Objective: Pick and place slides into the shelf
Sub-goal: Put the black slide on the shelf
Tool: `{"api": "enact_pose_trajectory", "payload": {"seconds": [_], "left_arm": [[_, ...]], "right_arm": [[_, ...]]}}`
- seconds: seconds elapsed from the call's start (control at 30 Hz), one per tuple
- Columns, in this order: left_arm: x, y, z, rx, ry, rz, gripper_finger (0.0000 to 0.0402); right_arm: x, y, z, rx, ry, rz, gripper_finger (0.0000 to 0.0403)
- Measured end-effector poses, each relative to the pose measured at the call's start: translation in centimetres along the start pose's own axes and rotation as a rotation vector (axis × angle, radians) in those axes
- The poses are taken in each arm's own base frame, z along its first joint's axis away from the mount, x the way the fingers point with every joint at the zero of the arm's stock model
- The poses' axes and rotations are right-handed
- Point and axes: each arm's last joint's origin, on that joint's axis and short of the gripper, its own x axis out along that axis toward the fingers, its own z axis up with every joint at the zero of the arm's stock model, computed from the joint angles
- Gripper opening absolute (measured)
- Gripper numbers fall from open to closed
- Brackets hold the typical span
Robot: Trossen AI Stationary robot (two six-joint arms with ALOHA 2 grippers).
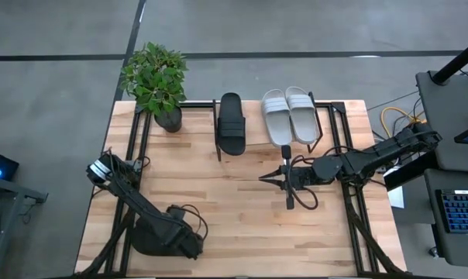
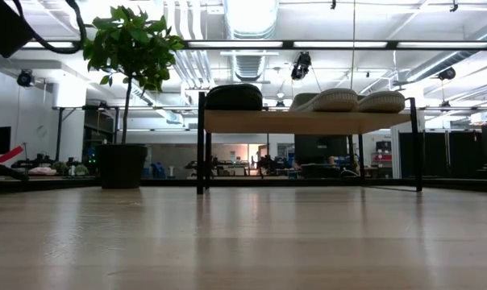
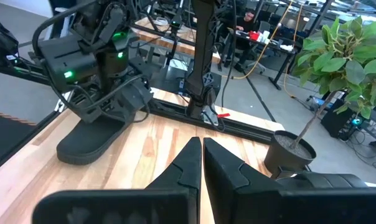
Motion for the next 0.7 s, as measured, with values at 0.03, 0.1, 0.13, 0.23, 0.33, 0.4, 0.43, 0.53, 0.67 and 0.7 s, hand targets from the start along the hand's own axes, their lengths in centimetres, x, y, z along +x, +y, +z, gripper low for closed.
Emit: {"api": "enact_pose_trajectory", "payload": {"seconds": [0.03, 0.1, 0.13, 0.23, 0.33, 0.4, 0.43, 0.53, 0.67, 0.7], "left_arm": [[0.1, 0.1, 0.0, 0.005, -0.002, 0.007, 0.0176], [0.5, 0.3, 0.2, 0.005, -0.005, 0.028, 0.0176], [0.6, 0.3, 0.2, 0.005, -0.006, 0.032, 0.0176], [1.1, 0.4, 0.4, 0.010, -0.002, 0.052, 0.0176], [1.9, 0.7, 0.6, 0.032, 0.017, 0.085, 0.0176], [2.4, 0.9, 0.7, 0.042, 0.038, 0.106, 0.0176], [2.6, 1.0, 0.7, 0.048, 0.052, 0.115, 0.0175], [2.8, 1.1, 0.7, 0.087, 0.092, 0.129, 0.0156], [2.7, 1.0, 1.0, 0.140, 0.158, 0.109, 0.0092], [2.6, 1.0, 1.2, 0.154, 0.174, 0.096, 0.0071]], "right_arm": [[0.0, 0.0, 0.0, 0.000, 0.000, 0.000, 0.0009], [0.0, 0.0, 0.0, -0.001, 0.000, 0.000, 0.0009], [0.0, 0.0, 0.0, -0.003, 0.000, 0.000, 0.0009], [0.0, 0.0, 0.0, -0.007, 0.000, 0.000, 0.0009], [0.0, 0.0, 0.0, -0.007, 0.000, 0.000, 0.0009], [0.0, 0.0, 0.0, -0.007, 0.000, 0.000, 0.0009], [0.0, 0.0, 0.0, -0.007, 0.001, 0.000, 0.0009], [0.0, 0.0, 0.0, -0.007, 0.001, 0.000, 0.0009], [0.0, 0.0, 0.0, -0.007, 0.001, 0.000, 0.0009], [0.0, 0.0, 0.0, -0.007, 0.000, 0.000, 0.0009]]}}
